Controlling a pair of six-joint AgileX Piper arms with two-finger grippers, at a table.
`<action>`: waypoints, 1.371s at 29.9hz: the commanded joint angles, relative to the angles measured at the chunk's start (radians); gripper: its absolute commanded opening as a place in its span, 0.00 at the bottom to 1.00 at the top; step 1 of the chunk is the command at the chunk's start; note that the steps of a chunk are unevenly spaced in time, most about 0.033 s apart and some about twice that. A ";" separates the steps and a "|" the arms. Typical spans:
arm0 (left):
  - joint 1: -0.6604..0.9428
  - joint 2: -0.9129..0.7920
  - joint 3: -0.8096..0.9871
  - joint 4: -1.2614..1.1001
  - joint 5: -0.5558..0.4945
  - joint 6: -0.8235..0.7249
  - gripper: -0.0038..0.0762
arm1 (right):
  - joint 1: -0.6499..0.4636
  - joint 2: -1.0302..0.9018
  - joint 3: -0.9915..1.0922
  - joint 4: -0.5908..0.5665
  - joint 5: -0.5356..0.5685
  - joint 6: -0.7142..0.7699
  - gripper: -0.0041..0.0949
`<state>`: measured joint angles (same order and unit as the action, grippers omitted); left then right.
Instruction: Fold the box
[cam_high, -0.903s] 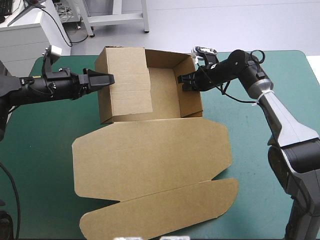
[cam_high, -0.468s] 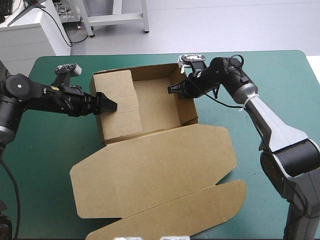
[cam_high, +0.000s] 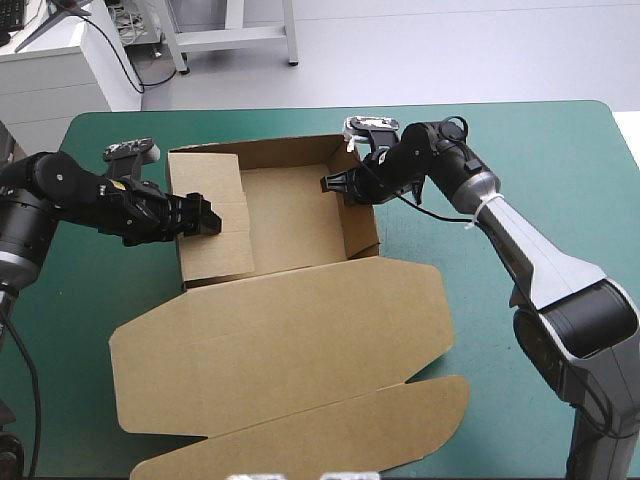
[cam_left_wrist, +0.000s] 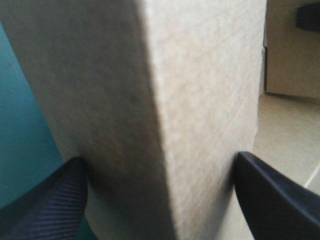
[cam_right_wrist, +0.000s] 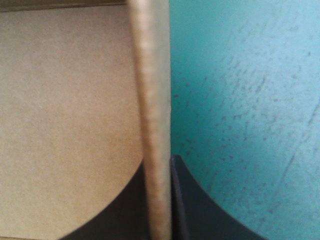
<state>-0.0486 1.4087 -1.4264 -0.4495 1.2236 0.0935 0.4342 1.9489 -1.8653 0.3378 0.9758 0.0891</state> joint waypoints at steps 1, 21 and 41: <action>-0.014 -0.031 -0.030 0.011 -0.026 -0.069 0.66 | 0.009 -0.060 -0.032 0.121 -0.019 0.048 0.03; -0.157 0.041 -0.030 0.283 -0.020 -0.093 0.04 | 0.078 -0.070 -0.032 -0.054 0.102 0.071 0.03; -0.316 0.182 -0.030 0.242 -0.194 -0.177 0.04 | 0.080 -0.194 -0.028 -0.344 0.266 0.098 0.02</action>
<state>-0.3297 1.6008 -1.4267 -0.1478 1.0879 -0.1116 0.4955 1.8113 -1.8643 -0.0909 1.2442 0.2224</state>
